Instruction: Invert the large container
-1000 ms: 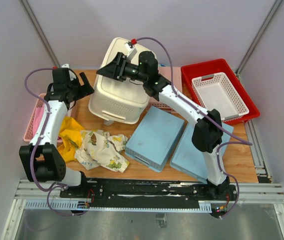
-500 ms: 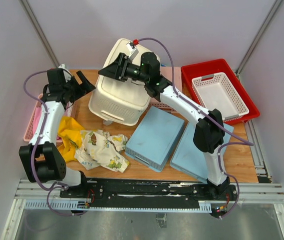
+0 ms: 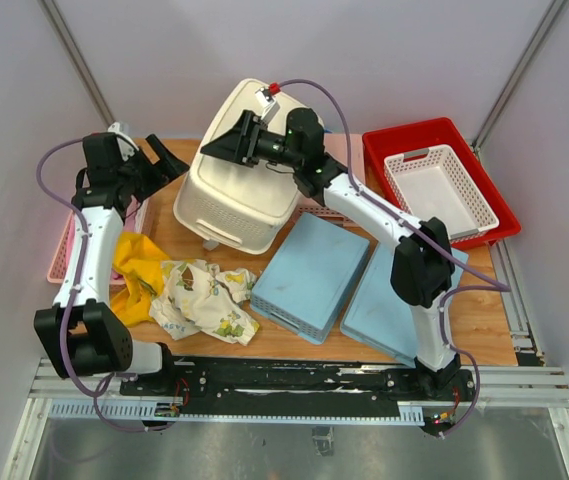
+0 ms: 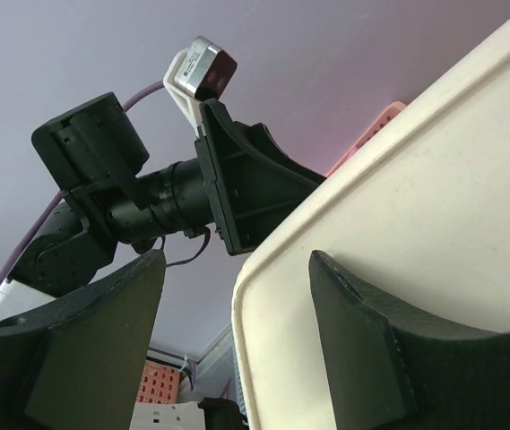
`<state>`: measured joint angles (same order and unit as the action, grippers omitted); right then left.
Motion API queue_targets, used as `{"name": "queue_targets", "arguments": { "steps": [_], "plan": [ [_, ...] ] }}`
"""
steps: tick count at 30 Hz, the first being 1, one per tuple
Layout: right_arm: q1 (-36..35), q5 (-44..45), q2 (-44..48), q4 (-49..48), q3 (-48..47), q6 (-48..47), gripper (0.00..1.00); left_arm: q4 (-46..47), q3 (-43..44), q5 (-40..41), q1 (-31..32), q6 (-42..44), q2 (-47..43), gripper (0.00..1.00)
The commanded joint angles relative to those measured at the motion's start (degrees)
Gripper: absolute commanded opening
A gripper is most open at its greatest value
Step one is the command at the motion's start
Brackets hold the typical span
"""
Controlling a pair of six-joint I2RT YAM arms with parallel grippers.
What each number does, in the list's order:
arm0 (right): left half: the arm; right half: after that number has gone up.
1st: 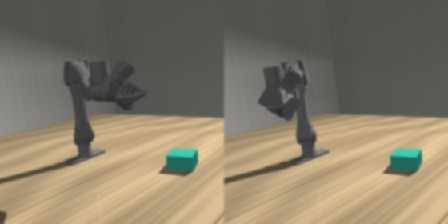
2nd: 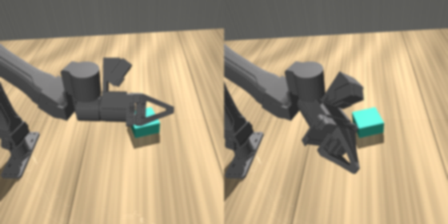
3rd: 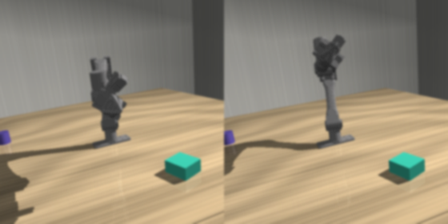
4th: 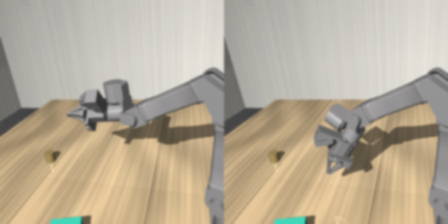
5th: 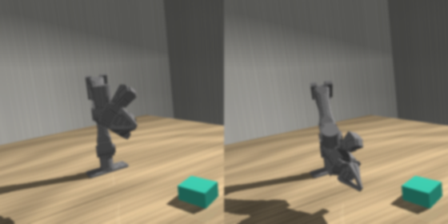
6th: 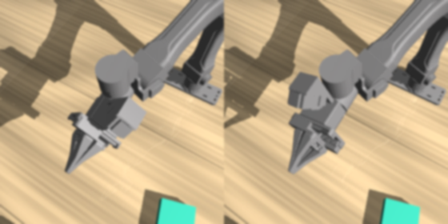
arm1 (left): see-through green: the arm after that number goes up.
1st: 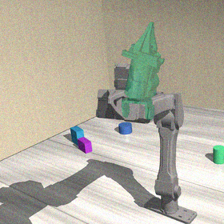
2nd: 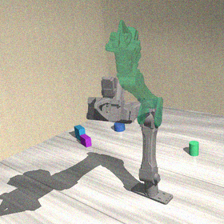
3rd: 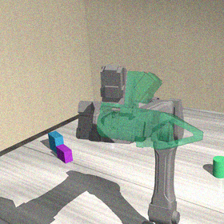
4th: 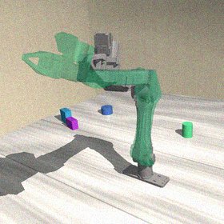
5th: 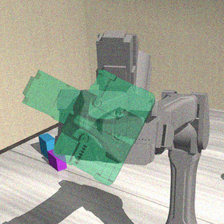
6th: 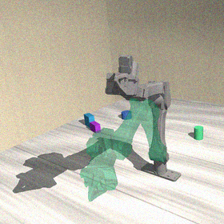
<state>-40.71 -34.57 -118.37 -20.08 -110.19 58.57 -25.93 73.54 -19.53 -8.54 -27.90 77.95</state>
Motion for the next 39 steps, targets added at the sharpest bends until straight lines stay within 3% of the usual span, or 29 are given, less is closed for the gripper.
{"name": "queue_targets", "arguments": {
  "steps": [1,6,12,16,19,22,23,24,25,26,28,35,39],
  "plan": [
    [1.2,-1.4,0.3,5.4,4.3,-1.0,0.68,-1.7,-0.5,-3.0,-1.1,-1.3,-0.1,0.96],
    [1.6,-1.5,0.6,4.6,5.7,-1.6,0.68,2.6,-6.5,-9.0,-6.8,-6.0,-2.3,0.96],
    [1.8,-2.1,-1.9,6.5,1.8,-3.2,0.68,-4.2,-12.2,-5.6,-7.6,0.1,-9.2,0.83],
    [2.0,-1.9,-4.1,6.7,-1.0,-3.1,0.69,-5.9,-18.0,-1.7,-7.7,1.4,-18.3,0.66],
    [2.3,-1.4,-6.5,7.4,-4.0,-3.0,0.69,-5.1,-21.9,-4.4,-7.7,2.1,-21.9,0.51],
    [2.6,-1.3,-8.7,7.6,-6.7,-2.4,0.69,-3.1,-25.8,-6.4,-7.7,1.7,-22.9,0.3],
    [2.6,-1.3,-9.2,7.7,-7.3,-2.3,0.69,-0.7,-27.2,-7.6,-7.7,1.4,-23.1,0.29],
    [2.7,-1.2,-9.6,7.8,-7.9,-2.1,0.69,0.8,-28.7,-8.8,-7.6,1.0,-23.2,0.32],
    [2.7,-1.1,-10.0,7.9,-8.4,-2.0,0.69,4.2,-30.2,-10.3,-7.6,0.9,-23.2,0.43],
    [2.8,-1.1,-10.3,8.1,-9.1,-2.0,0.69,6.1,-31.4,-11.4,-7.6,1.3,-22.8,0.63],
    [3.0,-1.0,-10.9,8.5,-10.1,-1.9,0.69,9.9,-33.2,-13.7,-7.6,3.4,-22.6,0.73],
    [3.9,-2.2,-12.1,8.8,-11.7,-1.0,0.69,22.1,-41.5,-1.1,-7.5,7.1,-31.2,0.82],
    [4.8,-4.4,-12.1,8.2,-11.8,0.7,0.69,23.1,-40.5,2.6,-7.6,9.3,-30.0,0.82]
  ]
}}
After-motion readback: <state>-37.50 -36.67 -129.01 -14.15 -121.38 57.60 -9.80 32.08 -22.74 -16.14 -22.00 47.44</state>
